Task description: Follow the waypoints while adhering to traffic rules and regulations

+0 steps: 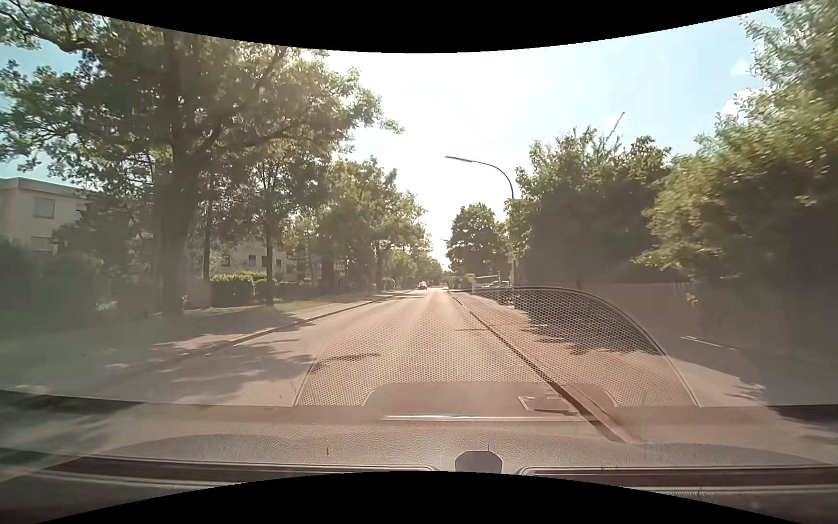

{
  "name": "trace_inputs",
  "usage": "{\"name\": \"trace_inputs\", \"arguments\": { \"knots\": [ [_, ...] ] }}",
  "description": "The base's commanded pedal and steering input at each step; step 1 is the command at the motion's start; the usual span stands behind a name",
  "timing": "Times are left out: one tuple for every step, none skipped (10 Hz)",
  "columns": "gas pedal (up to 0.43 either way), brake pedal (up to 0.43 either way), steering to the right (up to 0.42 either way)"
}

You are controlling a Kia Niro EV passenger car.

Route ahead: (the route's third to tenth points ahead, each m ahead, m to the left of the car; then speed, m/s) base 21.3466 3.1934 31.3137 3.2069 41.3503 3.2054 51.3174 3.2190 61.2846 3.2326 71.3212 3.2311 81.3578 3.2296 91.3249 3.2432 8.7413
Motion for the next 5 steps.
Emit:
{"name": "trace_inputs", "arguments": {
  "knots": [
    [0.067, 0.006, -0.005],
    [0.067, 0.006, -0.006],
    [0.067, 0.006, -0.006],
    [0.067, 0.006, -0.006],
    [0.067, 0.006, -0.006]
  ]
}}
